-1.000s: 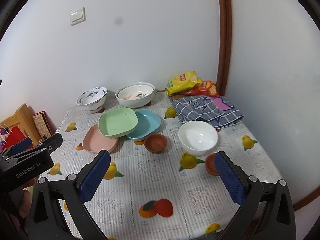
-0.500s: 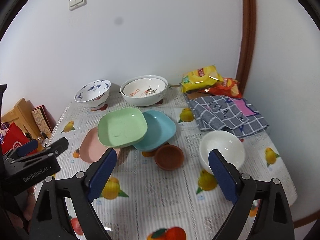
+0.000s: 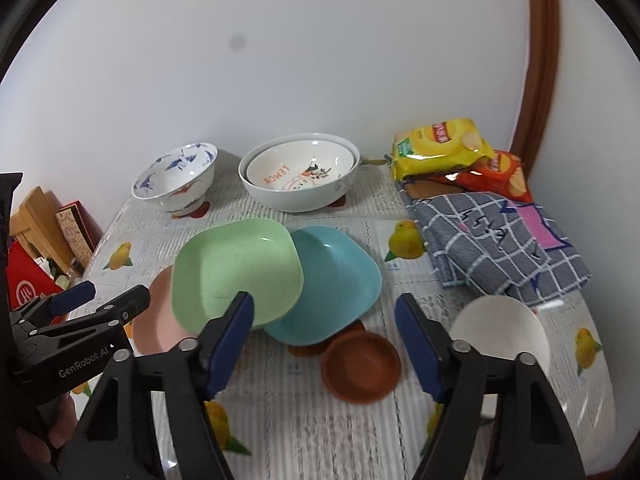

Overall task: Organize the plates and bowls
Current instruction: 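Move both grippers to the green plate rim and close on it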

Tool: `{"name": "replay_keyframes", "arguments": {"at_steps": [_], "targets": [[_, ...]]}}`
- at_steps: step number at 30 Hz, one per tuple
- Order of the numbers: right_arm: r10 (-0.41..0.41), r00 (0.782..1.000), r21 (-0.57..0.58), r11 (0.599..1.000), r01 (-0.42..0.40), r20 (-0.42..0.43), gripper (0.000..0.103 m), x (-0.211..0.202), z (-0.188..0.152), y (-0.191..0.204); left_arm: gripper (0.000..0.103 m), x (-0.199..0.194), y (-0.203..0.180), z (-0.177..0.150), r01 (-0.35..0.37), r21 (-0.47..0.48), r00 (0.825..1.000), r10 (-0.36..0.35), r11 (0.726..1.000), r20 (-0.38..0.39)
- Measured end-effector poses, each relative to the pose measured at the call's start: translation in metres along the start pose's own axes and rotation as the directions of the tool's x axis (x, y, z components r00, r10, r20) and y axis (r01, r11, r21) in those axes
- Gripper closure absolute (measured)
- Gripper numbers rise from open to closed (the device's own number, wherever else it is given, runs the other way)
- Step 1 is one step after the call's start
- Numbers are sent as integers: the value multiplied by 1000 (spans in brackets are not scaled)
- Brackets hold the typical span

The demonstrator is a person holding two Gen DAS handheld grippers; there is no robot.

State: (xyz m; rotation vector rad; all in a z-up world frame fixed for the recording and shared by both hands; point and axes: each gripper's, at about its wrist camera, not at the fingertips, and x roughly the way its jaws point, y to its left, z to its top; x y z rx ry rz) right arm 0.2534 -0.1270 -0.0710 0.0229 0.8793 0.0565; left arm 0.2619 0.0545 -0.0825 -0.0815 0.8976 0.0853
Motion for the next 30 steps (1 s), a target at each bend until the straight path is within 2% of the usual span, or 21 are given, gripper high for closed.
{"name": "replay_keyframes", "arguments": {"at_steps": [3, 12, 14, 20, 24, 26, 27, 28, 29, 30], "targets": [[14, 1000, -6, 1000, -14, -17, 37, 23, 5, -1, 28, 19, -2, 5, 10, -11, 1000, -10, 1000, -18], [63, 996, -25, 998, -65, -59, 51, 82, 15, 3, 41, 58, -2, 13, 32, -41, 998, -34, 999, -54], [65, 996, -31, 997, -67, -66, 52, 91, 18, 4, 47, 66, -2, 14, 47, -50, 997, -50, 998, -64], [83, 992, -34, 996, -86, -90, 57, 114, 20, 9, 53, 82, -7, 14, 58, -54, 994, -63, 997, -87], [110, 988, -23, 993, -113, -112, 64, 124, 16, 12, 58, 87, -5, 13, 58, -68, 994, -64, 996, -92], [119, 986, -20, 992, -122, -117, 69, 127, 14, 13, 65, 89, -5, 12, 58, -70, 993, -65, 996, -94], [122, 985, -17, 992, -125, -125, 77, 130, 13, 14, 70, 89, -5, 12, 61, -71, 993, -68, 996, -95], [125, 984, -14, 992, -128, -129, 84, 131, 12, 14, 84, 90, -5, 12, 69, -66, 992, -75, 995, -100], [133, 982, -10, 991, -136, -134, 87, 132, 11, 14, 91, 92, -6, 11, 73, -61, 991, -79, 995, -109], [145, 980, -9, 989, -148, -138, 92, 134, 10, 15, 91, 93, -7, 11, 71, -57, 991, -77, 996, -113]]}}
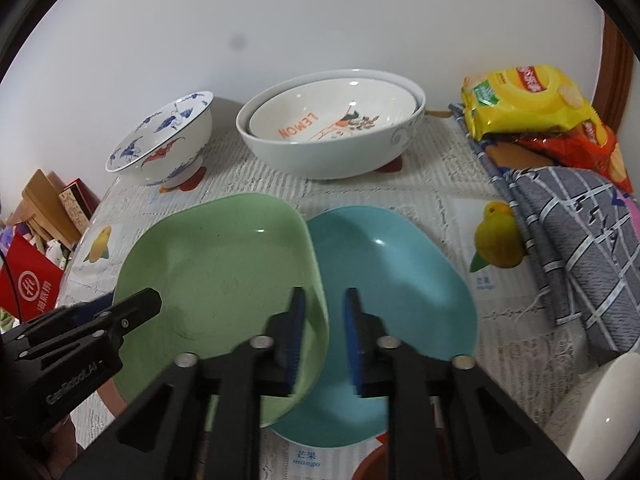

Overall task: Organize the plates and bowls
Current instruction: 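Move both grippers to the green plate rim and close on it, then lift the green plate with both grippers and lower it onto the pink plate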

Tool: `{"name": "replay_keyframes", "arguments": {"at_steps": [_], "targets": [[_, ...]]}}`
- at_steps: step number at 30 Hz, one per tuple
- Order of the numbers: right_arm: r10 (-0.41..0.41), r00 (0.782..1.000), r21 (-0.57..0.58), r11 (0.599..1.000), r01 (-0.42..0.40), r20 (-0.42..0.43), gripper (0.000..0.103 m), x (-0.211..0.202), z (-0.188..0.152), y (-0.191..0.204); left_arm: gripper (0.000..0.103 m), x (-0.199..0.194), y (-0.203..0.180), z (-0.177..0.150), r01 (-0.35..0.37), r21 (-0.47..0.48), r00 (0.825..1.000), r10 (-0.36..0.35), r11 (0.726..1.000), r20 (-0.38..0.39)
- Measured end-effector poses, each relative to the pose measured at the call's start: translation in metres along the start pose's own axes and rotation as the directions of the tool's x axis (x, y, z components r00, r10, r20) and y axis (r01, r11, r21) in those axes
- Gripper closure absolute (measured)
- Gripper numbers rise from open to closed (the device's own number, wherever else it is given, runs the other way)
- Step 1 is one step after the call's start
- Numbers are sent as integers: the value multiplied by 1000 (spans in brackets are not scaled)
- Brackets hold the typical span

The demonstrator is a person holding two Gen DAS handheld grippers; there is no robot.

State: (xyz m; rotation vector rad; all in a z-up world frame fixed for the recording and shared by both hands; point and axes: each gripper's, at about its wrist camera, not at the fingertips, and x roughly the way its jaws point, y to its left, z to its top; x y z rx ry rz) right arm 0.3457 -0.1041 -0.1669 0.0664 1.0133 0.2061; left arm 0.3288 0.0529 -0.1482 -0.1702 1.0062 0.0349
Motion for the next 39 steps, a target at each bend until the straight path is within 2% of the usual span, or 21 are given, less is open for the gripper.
{"name": "replay_keyframes", "arguments": {"at_steps": [8, 25, 32, 39], "targets": [[12, 1000, -1, 1000, -12, 2, 96, -9, -4, 4, 94, -13, 3, -1, -4, 0, 1000, 4, 1000, 17], [31, 996, 21, 999, -33, 89, 96, -88, -20, 33, 94, -79, 19, -11, 32, 4, 995, -32, 999, 93], [38, 994, 20, 999, -40, 104, 96, -104, -32, 53, 94, -99, 36, -22, 15, 0, 994, -15, 1000, 105], [68, 995, 7, 998, -68, 67, 96, -100, -47, 76, 94, -102, 62, -39, -18, -27, 996, 21, 999, 87]]}}
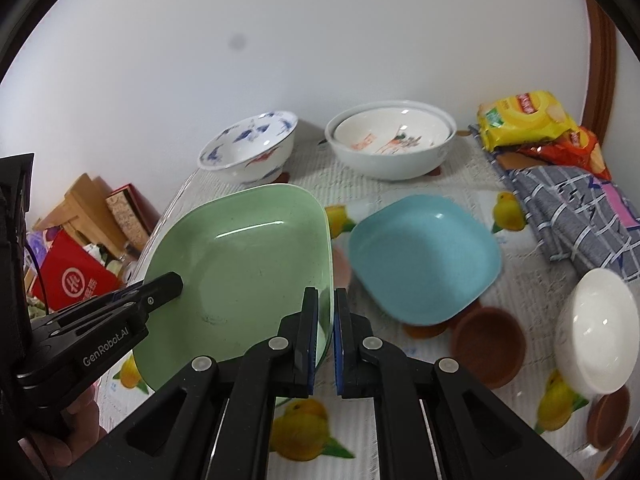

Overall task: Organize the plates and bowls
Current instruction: 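Lift the green plate with both grippers and lower it onto the pink plate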

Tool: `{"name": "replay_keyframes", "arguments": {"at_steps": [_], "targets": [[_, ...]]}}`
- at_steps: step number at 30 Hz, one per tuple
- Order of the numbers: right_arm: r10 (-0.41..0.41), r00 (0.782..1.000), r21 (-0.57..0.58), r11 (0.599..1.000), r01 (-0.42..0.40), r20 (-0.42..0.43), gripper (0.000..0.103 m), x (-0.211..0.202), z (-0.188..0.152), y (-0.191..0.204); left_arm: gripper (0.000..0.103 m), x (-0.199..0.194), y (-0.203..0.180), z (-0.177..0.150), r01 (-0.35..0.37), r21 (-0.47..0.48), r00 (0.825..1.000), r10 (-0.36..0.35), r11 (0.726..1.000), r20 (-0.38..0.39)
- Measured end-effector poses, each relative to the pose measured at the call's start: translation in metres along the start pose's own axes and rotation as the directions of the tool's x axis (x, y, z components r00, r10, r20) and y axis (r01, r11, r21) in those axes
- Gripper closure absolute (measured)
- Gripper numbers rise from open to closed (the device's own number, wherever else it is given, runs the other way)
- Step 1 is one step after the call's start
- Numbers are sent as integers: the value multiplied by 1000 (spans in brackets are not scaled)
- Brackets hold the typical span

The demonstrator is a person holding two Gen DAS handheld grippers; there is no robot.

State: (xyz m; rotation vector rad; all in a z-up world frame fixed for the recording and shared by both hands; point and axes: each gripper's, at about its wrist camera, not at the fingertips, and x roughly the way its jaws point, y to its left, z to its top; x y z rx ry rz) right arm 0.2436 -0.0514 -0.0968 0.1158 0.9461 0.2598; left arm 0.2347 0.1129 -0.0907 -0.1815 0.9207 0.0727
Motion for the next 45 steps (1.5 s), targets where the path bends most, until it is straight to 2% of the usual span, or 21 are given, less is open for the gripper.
{"name": "replay_keyframes", "arguments": {"at_steps": [7, 17, 26, 36, 41, 45], "targets": [[11, 998, 1, 1000, -11, -61, 96, 20, -19, 11, 94, 14, 18, -13, -11, -18, 999, 10, 1000, -45], [6, 994, 24, 1000, -3, -106, 96, 48, -19, 5, 94, 44, 20, -5, -4, -3, 997, 4, 1000, -77], [-26, 993, 31, 999, 30, -119, 95, 70, -10, -4, 94, 71, 13, 7, 15, 21, 995, -13, 1000, -99], [-66, 991, 3, 998, 67, -114, 92, 82, -5, -8, 94, 83, 10, 12, 46, 22, 995, -44, 999, -91], [-62, 992, -23, 998, 60, -113, 85, 82, -5, -7, 93, 85, 9, 13, 46, 21, 994, -44, 999, -96], [-59, 992, -41, 998, 55, -109, 70, 76, -6, -6, 91, 83, 9, 13, 48, 20, 993, -46, 999, -105]]}}
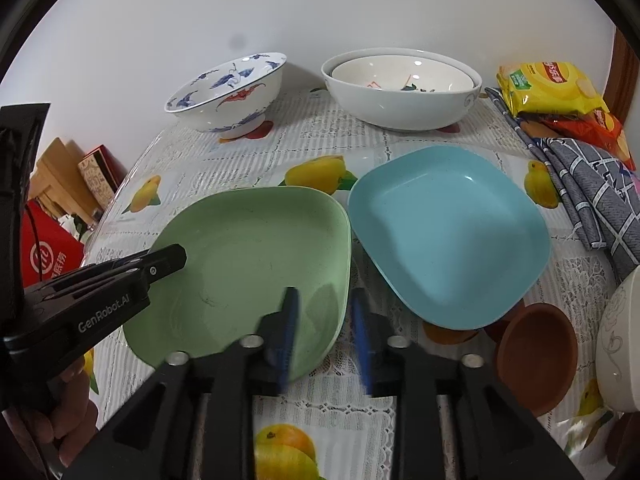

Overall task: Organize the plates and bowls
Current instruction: 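Lift the green plate with both grippers and lower it onto the pink plate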

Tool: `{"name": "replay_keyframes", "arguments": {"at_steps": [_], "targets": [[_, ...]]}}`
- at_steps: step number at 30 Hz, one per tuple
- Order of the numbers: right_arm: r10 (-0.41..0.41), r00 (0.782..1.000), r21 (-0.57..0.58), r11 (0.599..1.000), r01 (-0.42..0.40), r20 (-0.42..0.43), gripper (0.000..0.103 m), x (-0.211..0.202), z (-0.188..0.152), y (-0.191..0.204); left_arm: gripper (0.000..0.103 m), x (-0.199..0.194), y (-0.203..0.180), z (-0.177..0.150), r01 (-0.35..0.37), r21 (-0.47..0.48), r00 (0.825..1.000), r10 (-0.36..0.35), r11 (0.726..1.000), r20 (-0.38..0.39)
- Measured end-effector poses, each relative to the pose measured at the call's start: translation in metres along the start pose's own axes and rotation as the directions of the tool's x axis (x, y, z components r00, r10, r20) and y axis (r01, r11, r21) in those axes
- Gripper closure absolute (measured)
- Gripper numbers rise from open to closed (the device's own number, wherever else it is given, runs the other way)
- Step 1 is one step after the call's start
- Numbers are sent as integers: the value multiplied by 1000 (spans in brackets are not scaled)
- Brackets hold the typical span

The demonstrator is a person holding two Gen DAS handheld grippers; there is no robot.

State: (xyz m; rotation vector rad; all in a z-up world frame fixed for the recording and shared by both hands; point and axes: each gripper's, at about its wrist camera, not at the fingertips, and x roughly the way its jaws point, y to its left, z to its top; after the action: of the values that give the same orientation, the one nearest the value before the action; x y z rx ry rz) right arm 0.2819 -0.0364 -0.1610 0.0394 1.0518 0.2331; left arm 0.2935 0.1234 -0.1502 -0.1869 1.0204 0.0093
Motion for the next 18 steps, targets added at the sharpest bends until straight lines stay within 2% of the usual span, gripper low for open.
{"name": "replay_keyframes", "arguments": {"at_steps": [3, 5, 6, 18], "targets": [[9, 1000, -4, 1000, -9, 7, 69, -6, -3, 0, 86, -4, 0, -1, 8, -3, 1000, -8, 1000, 5], [20, 1000, 1, 1000, -20, 13, 69, -12, -5, -1, 75, -10, -1, -3, -8, -2, 1000, 8, 1000, 23], [27, 1000, 6, 1000, -28, 16, 69, -14, -7, -2, 74, -14, -1, -3, -16, 1, 999, 16, 1000, 35], [90, 996, 0, 996, -90, 4, 69, -33, -32, 7, 74, -48, -1, -10, -27, 0, 997, 27, 1000, 74]]}}
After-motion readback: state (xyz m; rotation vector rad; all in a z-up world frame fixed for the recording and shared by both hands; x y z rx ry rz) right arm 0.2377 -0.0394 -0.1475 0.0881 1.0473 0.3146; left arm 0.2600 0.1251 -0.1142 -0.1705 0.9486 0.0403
